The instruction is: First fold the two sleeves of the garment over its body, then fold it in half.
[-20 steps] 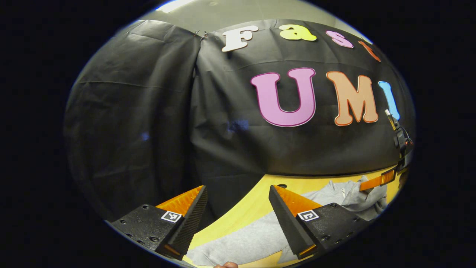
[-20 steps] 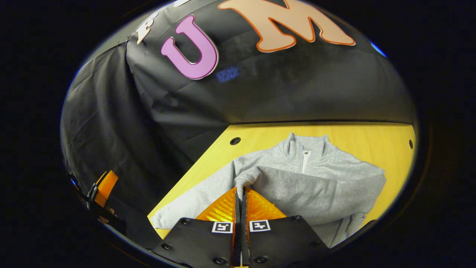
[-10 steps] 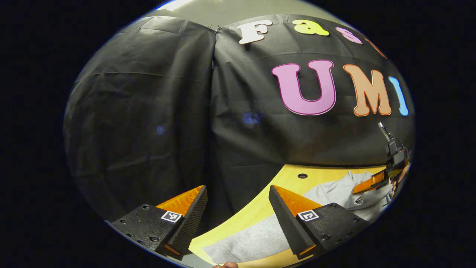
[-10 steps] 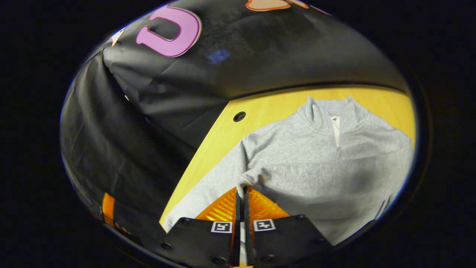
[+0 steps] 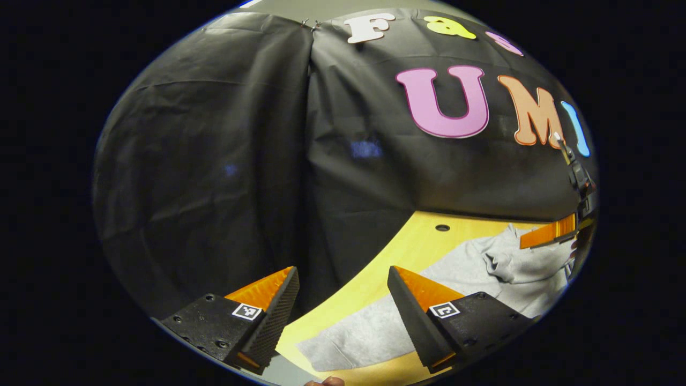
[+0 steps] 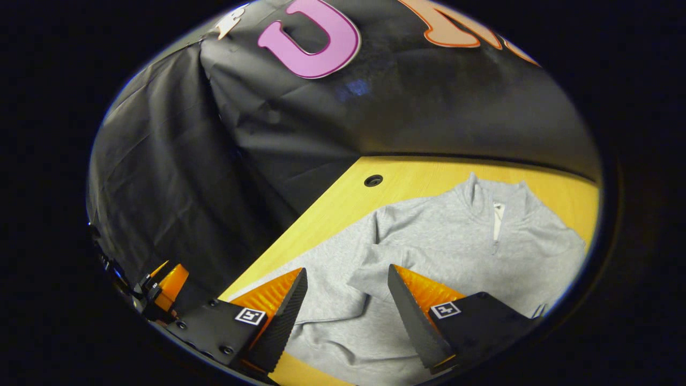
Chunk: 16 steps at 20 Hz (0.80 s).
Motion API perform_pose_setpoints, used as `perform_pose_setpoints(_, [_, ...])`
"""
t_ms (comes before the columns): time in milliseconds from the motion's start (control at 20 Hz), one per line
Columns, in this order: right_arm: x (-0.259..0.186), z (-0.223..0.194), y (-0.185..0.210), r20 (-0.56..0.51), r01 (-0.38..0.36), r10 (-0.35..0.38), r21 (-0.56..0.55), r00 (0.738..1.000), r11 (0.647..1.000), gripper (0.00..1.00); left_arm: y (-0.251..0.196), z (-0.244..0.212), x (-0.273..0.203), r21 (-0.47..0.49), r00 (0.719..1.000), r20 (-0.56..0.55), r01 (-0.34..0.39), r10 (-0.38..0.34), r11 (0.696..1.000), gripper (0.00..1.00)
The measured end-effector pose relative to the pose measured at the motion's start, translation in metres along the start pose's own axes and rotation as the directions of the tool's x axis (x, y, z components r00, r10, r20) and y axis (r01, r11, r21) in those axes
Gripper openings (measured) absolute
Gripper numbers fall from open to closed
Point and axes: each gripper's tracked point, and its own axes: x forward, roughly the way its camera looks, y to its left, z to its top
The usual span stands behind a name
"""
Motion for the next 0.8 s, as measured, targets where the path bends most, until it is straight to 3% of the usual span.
perform_pose_setpoints(200, [-0.019, 0.011, -0.010, 0.066, 0.042, -0.039, -0.048, 0.997, 0.998, 0.95, 0.012, -0.055, 0.006, -0.045, 0.989, -0.147, -0.013, 0.006, 0.999, 0.97])
perform_pose_setpoints(450, [-0.043, 0.003, -0.031, 0.073, 0.089, -0.084, -0.071, 0.994, 0.994, 0.95, 0.015, -0.121, 0.008, -0.113, 0.949, -0.315, -0.020, -0.017, 0.993, 0.98])
perform_pose_setpoints(800, [-0.062, -0.008, -0.059, 0.065, 0.139, -0.137, -0.022, 0.988, 0.990, 0.95, 0.012, -0.173, 0.008, -0.137, 0.900, -0.436, -0.050, -0.015, 0.989, 0.97])
